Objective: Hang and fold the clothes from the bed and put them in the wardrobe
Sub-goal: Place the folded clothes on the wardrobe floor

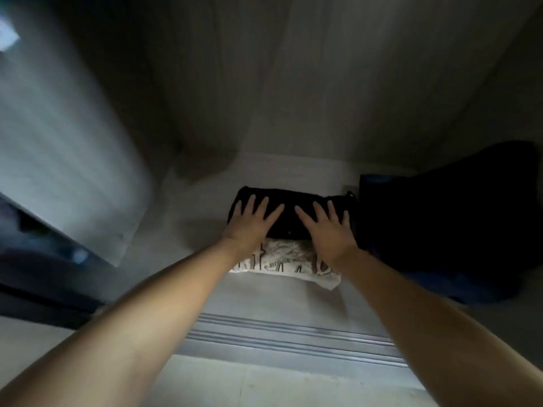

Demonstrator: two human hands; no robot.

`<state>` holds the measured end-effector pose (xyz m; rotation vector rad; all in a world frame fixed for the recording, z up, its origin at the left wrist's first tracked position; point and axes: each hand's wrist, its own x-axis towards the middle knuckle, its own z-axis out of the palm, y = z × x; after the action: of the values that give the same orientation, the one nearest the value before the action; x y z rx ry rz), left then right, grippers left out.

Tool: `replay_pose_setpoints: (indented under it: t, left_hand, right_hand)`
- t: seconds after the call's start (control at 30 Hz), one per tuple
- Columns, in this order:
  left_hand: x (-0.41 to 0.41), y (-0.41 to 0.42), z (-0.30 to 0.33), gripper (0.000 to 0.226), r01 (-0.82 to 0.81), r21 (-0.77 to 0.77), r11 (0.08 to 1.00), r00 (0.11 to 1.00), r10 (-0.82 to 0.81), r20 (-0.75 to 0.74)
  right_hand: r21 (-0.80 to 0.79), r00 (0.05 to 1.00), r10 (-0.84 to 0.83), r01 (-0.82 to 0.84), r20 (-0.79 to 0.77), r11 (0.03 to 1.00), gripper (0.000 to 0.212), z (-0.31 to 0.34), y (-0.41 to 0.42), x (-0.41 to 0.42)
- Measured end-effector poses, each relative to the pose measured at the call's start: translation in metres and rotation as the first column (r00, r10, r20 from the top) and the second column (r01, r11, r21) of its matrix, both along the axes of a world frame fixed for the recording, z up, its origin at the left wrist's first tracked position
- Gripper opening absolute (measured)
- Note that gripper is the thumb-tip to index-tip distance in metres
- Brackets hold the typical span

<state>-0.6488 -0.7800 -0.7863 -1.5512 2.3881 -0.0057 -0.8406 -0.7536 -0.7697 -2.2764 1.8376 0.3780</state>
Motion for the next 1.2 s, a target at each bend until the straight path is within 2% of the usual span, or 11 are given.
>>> replay_pose_setpoints:
  t: [0.1,0.23,0.33,0.43,0.5,0.6,0.7,0.83,1.0,1.2]
  left_hand:
    - [0.008,0.016,-0.035,0.097,-0.01,0.159,0.987,1.0,0.012,-0.011]
    - [0.015,0.025,-0.039,0.09,-0.007,0.301,0.954,0.999,0.023,-0.048]
    - [0.012,0.021,-0.03,0.086,-0.026,0.342,0.939,0.999,0.033,-0.013]
    - [0.001,0.024,0.002,0.079,-0.082,0.407,0.91,0.997,0.067,0.049]
    - [-0.012,0.032,0.042,0.074,-0.09,0.418,0.904,0.996,0.08,0.041]
    - [-0.036,0.047,0.117,0.049,-0.007,0.372,0.928,0.991,0.057,-0.124]
    - [-0.057,0.06,0.199,0.028,0.035,0.292,0.956,0.96,0.049,-0.276]
    - [-0.074,0.079,0.298,0.027,0.035,0.193,0.981,0.954,0.024,-0.299]
    - [-0.084,0.104,0.417,0.027,0.013,0.265,0.964,0.941,0.078,-0.329]
    - [-0.104,0.119,0.556,0.029,0.143,0.205,0.968,0.947,-0.073,-0.313]
  right_hand:
    - [0.228,0.998,-0.016,0.002,0.062,0.974,0.087,-0.038,0.012,-0.004]
    - [0.295,1.0,0.02,-0.026,0.023,0.955,0.085,-0.05,0.015,-0.01]
    - [0.321,0.998,0.047,-0.029,-0.048,0.947,0.086,-0.046,0.011,-0.005]
    - [0.39,0.997,0.02,0.008,-0.068,0.921,0.077,-0.016,0.014,-0.002]
    - [0.382,0.998,0.02,0.006,-0.064,0.924,0.064,0.022,0.025,-0.001]
    - [0.294,1.0,-0.019,0.018,0.001,0.956,0.044,0.093,0.049,-0.006]
    - [0.272,0.988,-0.129,0.103,0.08,0.957,0.044,0.171,0.065,-0.019]
    - [0.189,0.965,-0.245,0.224,0.093,0.956,0.043,0.272,0.085,-0.035]
    - [0.181,0.936,-0.341,0.322,0.089,0.929,0.041,0.395,0.114,-0.05]
    - [0.095,0.89,-0.439,0.43,0.123,0.898,0.042,0.517,0.156,-0.071]
